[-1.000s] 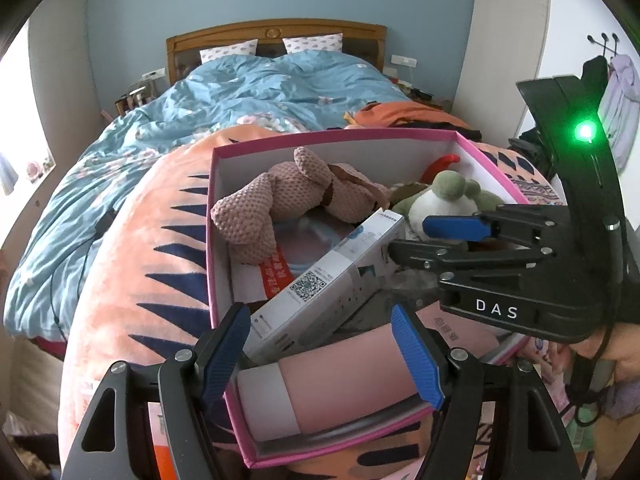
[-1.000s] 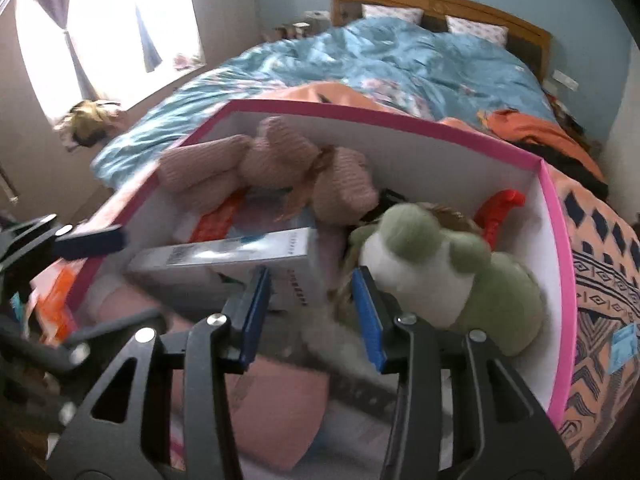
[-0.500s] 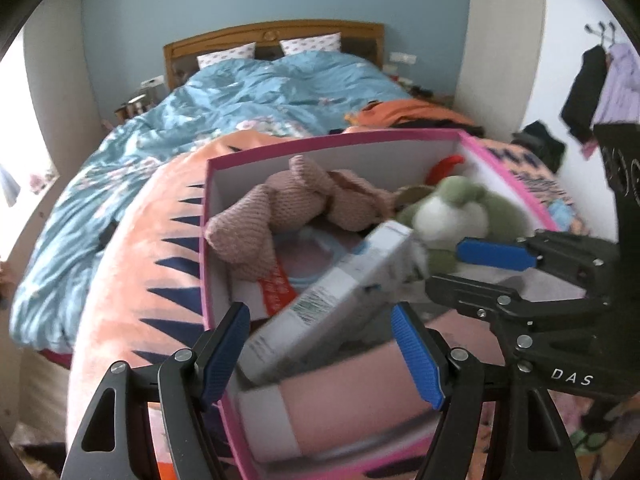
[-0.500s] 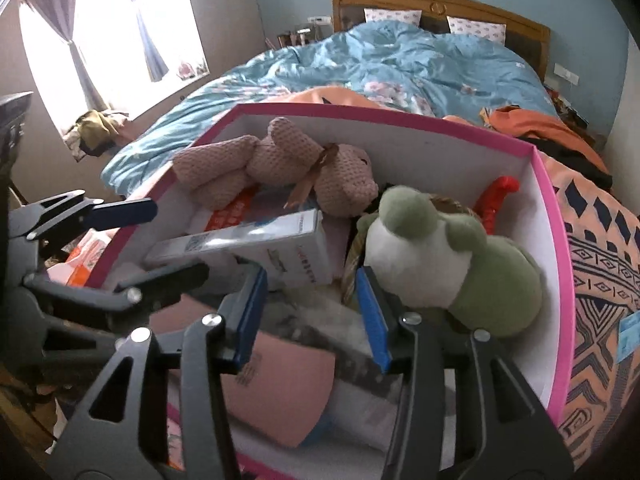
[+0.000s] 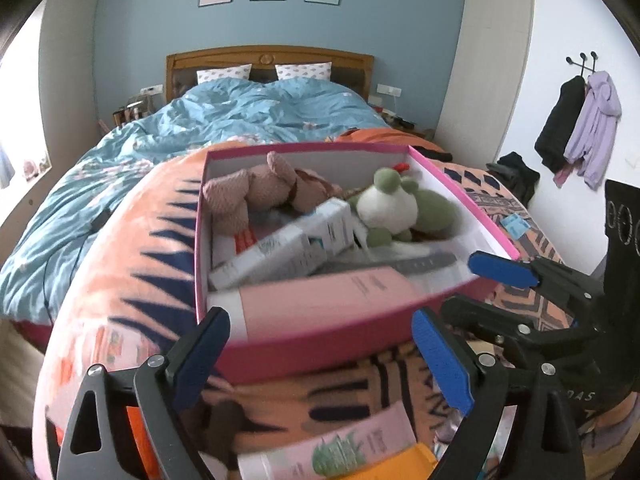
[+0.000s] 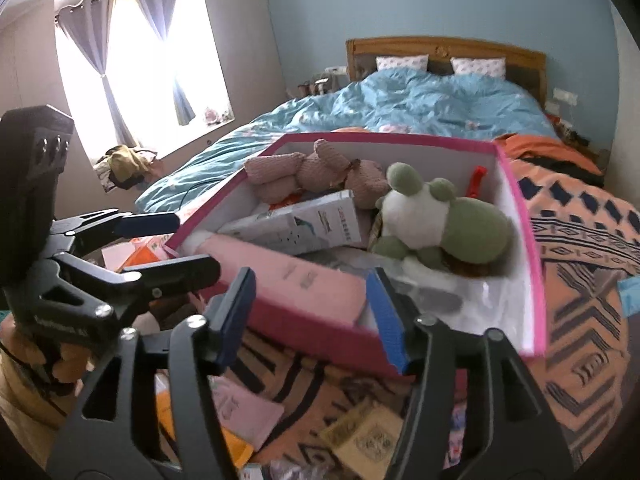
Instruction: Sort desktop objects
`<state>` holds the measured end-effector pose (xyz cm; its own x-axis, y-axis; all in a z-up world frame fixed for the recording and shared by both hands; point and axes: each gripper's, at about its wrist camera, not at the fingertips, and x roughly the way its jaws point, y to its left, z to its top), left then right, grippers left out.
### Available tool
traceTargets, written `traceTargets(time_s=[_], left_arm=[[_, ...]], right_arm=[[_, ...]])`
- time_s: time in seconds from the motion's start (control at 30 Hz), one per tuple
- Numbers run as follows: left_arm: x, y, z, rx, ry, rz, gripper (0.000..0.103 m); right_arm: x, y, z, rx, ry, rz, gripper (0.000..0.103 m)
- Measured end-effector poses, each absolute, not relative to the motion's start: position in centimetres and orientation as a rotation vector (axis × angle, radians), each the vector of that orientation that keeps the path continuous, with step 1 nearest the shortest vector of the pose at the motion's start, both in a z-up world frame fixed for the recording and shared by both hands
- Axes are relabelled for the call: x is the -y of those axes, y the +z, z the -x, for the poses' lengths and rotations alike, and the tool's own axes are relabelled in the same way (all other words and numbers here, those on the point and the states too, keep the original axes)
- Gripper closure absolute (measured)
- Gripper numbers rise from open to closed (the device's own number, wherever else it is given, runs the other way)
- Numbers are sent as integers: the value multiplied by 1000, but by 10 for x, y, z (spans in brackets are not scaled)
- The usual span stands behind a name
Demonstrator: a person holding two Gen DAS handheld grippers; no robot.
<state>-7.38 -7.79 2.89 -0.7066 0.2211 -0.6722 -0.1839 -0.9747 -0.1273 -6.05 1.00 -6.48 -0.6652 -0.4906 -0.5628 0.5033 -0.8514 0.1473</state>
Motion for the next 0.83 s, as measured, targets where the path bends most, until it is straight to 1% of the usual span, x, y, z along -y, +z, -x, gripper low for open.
traceTargets(time_s=[0.1,0.13,0.3,0.37,0.43,0.6,0.7,0.83], left_arm=[[77,21,64,117,2700,1102,9],[76,18,62,121,2700,1114,9],[76,10,50,152,2712,1147,9],[73,8,46,145,2728,1155,9],[72,7,43,147,2740,1166,9],[70,4,39,148,2758,1184,9],[67,3,36,118,2791,1176,9],[67,3,32,132,2808,1156,9]], right_arm=[[-13,-68,44,-44,-2482,-797,35],[-12,-69,40,-48,-2480,-799,33],[-12,-77,22,-65,-2489,-796,31],[-13,-81,18,-63,-2496,-802,28],[-14,-83,14,-69,-2515,-801,21],[-17,-89,11,-62,-2523,-822,20],[-18,-91,9,-59,-2522,-834,18],[-21,-93,6,-49,-2531,-838,13]])
